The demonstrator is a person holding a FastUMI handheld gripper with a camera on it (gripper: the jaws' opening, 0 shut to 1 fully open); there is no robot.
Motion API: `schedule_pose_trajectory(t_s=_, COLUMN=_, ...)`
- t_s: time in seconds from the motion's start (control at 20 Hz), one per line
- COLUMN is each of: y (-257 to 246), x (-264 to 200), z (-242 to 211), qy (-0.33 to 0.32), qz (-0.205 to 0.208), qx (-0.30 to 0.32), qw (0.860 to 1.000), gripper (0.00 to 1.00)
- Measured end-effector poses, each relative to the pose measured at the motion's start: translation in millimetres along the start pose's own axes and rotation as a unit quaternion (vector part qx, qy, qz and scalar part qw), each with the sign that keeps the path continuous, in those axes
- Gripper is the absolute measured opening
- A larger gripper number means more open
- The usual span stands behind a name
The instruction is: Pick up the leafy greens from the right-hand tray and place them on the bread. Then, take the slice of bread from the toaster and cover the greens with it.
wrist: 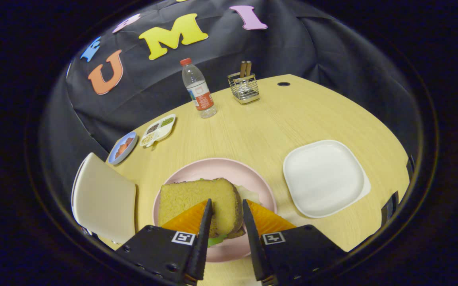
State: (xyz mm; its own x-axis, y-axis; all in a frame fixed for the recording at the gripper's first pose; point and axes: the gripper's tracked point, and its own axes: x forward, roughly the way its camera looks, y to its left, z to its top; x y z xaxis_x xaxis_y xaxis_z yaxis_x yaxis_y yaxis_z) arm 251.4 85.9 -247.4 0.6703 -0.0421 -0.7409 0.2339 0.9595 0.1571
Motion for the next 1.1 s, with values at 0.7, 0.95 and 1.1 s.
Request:
schedule_pose_trajectory(t_s=0.7, y=-6, x=-77, z=42, qy=-0.135, qz=-0.015, qx=-0.076, qw=0.988, gripper=0.95)
schedule_pose_trajectory(t_s=0.95, y=-12, x=-163, z=66, qy=-0.234, qz=-0.007, qx=-0.100, qw=0.967, gripper=0.96)
schedule_pose_trajectory(t_s=1.1, y=-19, x=-214, z=68, qy=-0.287, qz=0.001, qx=-0.097, qw=0.953, gripper=0.96)
